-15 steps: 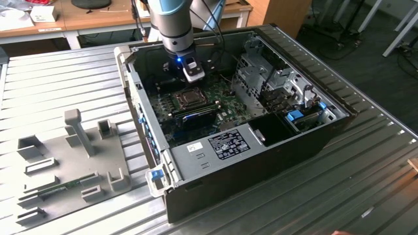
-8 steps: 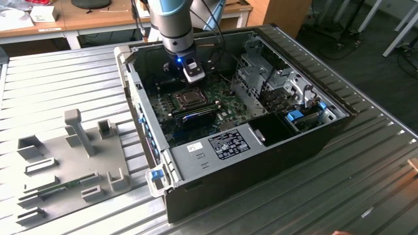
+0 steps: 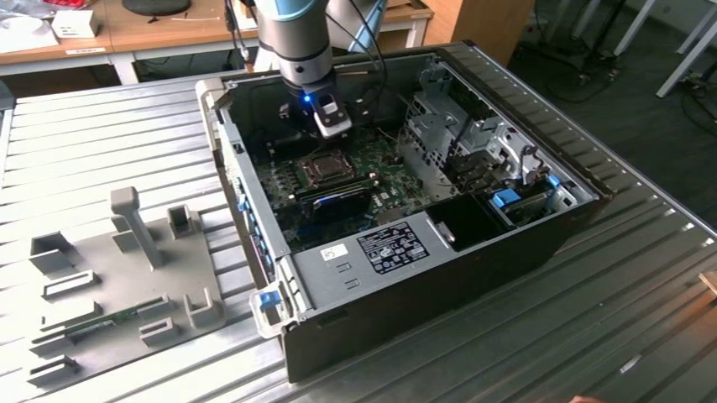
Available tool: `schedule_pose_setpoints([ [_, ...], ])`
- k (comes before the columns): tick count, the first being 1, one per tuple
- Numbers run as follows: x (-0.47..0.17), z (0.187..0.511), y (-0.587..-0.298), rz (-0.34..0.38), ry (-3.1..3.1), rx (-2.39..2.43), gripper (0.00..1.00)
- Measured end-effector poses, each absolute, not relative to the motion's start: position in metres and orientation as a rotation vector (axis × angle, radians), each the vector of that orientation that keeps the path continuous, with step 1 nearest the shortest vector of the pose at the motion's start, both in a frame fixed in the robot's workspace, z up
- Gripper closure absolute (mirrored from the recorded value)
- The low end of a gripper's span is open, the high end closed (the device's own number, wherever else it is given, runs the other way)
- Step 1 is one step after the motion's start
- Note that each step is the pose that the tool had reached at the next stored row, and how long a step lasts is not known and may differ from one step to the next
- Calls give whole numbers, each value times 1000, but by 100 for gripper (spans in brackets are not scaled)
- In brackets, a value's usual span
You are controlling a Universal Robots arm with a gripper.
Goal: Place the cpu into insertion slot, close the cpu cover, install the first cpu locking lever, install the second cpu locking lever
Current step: 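Install the first cpu locking lever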
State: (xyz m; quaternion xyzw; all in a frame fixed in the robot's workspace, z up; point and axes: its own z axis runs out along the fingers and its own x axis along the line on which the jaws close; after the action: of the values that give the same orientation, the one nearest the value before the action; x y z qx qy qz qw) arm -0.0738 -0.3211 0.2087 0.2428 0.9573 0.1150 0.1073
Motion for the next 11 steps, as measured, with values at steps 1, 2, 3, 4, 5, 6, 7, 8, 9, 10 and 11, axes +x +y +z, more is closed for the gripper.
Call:
schedule_pose_setpoints([
  [1, -74, 209, -321, 339, 2818, 715, 90],
  [2, -74, 209, -320, 339, 2818, 715, 90],
  [3, -74, 209, -319, 341, 2818, 715, 90],
  [4, -74, 209, -319, 343, 2818, 715, 90],
  [5, -75, 209, -319, 345, 2818, 716, 90],
  [6, -75, 209, -319, 348, 2818, 716, 90],
  [7, -75, 209, -319, 350, 2818, 716, 90],
  [8, -75, 209, -319, 352, 2818, 717, 90],
  [9, -75, 209, -319, 353, 2818, 717, 90],
  [10, -75, 209, -319, 353, 2818, 717, 90],
  [11, -75, 208, -319, 354, 2818, 717, 90],
])
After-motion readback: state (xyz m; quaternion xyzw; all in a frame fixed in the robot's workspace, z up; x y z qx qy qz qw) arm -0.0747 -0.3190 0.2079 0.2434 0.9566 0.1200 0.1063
